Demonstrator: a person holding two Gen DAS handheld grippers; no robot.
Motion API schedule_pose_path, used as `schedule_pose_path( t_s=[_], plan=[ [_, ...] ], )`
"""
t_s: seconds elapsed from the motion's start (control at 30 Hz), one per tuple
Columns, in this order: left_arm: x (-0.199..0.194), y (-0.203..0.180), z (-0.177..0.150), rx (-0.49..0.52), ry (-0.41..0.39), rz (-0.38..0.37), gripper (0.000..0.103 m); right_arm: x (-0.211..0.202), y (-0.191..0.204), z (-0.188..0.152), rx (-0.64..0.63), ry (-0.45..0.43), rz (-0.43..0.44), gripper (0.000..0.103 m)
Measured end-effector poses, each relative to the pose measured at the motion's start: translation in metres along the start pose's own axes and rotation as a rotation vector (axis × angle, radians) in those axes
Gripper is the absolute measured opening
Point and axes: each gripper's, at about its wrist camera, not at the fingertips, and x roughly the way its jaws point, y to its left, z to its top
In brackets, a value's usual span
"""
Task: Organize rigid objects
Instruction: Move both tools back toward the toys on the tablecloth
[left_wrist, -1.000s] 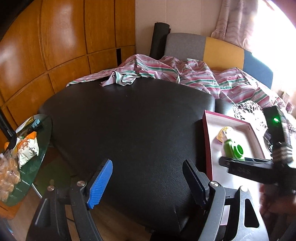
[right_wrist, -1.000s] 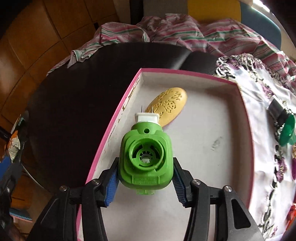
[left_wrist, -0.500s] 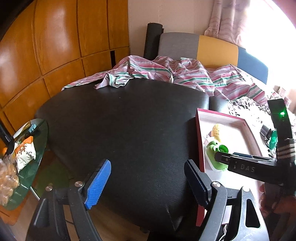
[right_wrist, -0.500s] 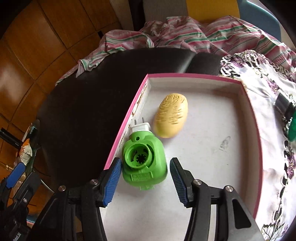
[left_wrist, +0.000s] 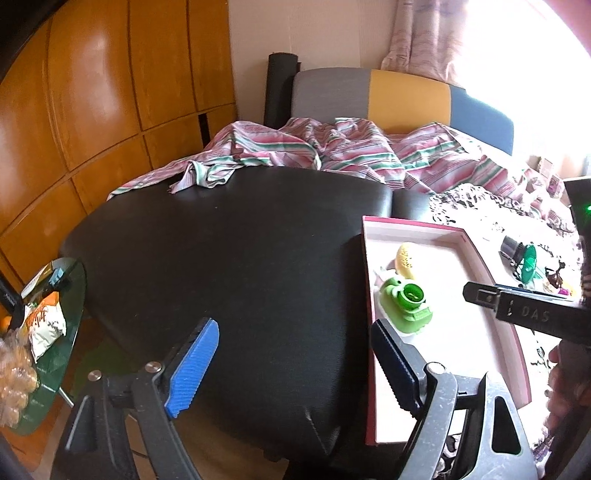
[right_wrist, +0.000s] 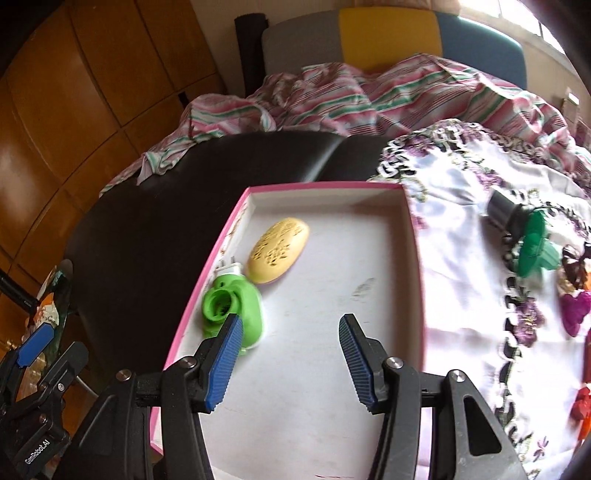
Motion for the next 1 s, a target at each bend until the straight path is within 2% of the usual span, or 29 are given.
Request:
schedule_pose_path(
  t_s=[0.4,1.0],
  plan=[
    [-0.003,-0.033,0.009,0.081,-0.009,-0.045,0.085,-0.028,-0.051,0.006,0.033,-0.042,-0.095,0.055],
    [0.003,-0.092,0.025,0.182,0.006,-0.136,0.086,-0.071,-0.176,0.009,0.140,-0.075,-0.310,0.055]
  ],
)
